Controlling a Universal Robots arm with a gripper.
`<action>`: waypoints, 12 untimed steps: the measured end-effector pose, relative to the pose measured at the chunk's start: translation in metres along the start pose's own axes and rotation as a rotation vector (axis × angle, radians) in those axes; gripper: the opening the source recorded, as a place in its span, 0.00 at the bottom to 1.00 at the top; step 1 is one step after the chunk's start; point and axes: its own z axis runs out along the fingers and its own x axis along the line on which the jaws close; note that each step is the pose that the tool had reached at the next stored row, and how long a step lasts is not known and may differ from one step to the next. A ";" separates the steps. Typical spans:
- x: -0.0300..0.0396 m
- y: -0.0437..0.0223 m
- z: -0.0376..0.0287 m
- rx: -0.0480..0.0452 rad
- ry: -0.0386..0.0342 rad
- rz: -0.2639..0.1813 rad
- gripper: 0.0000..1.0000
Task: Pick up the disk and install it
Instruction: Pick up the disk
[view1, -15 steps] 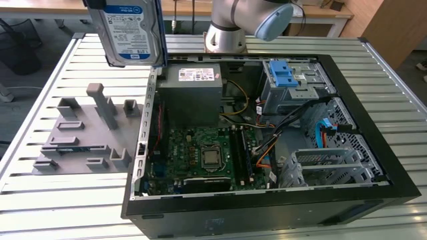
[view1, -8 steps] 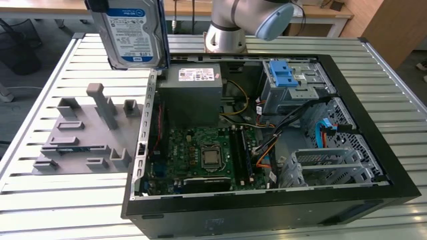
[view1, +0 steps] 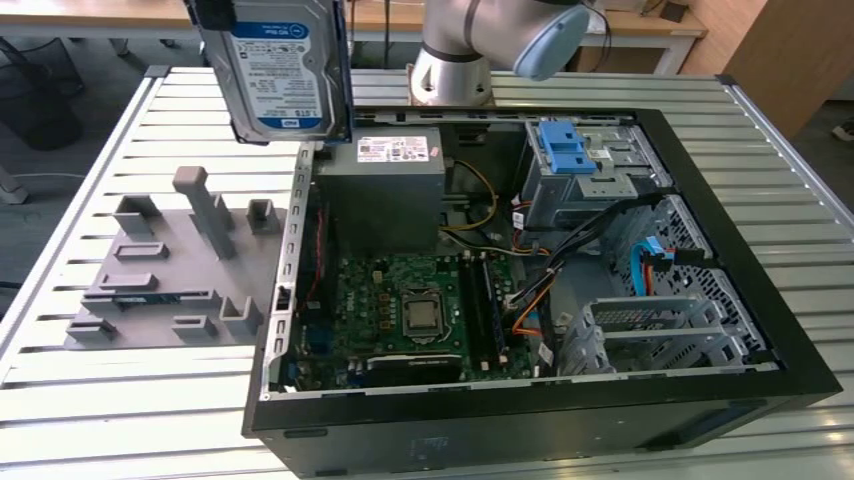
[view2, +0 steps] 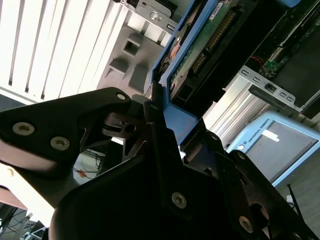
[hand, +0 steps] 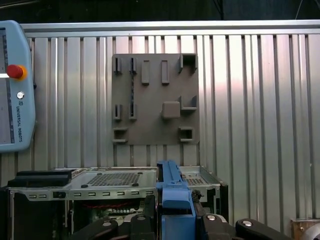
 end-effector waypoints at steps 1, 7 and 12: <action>0.0007 -0.0015 0.0000 -0.0001 0.0001 0.000 0.36; 0.0048 -0.0106 0.0002 -0.0002 0.0001 0.000 0.36; 0.0086 -0.0186 0.0003 -0.0002 0.0001 0.000 0.36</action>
